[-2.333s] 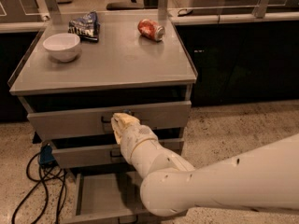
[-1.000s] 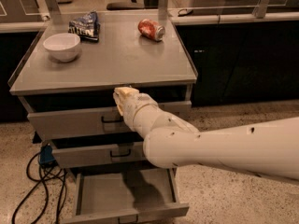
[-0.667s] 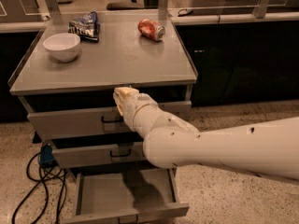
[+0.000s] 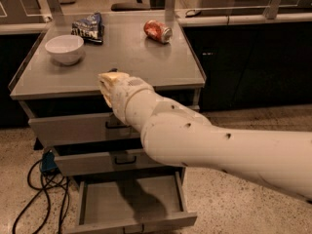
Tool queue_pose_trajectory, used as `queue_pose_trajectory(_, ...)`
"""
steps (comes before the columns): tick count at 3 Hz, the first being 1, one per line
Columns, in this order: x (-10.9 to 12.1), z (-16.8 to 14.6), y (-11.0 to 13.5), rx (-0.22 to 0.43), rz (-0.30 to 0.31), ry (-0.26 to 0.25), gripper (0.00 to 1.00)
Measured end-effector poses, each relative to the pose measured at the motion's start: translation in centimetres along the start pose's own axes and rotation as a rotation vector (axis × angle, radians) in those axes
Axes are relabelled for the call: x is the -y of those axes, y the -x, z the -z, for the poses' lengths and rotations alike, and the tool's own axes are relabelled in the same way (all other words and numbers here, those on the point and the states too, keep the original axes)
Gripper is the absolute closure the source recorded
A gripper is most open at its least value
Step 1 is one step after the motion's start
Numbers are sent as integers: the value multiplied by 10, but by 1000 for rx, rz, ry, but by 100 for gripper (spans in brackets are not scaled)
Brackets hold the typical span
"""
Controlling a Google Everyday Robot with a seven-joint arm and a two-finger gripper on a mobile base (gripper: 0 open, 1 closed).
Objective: Pick rxbar blueberry from bottom drawer and place on counter
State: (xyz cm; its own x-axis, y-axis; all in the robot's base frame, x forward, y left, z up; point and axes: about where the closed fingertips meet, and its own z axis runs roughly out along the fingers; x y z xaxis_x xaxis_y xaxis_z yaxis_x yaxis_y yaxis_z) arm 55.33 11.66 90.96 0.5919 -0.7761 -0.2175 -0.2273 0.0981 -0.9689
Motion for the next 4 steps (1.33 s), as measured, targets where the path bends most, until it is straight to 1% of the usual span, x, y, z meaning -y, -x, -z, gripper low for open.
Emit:
queue_pose_trajectory(1, 20, 3, 20, 27, 56, 13, 100)
queue_pose_trajectory(2, 20, 3, 20, 27, 56, 13, 100)
queue_pose_trajectory(3, 20, -4, 19, 35, 49, 4, 100)
queue_pose_trajectory(4, 31, -41, 35, 99, 59, 20, 100)
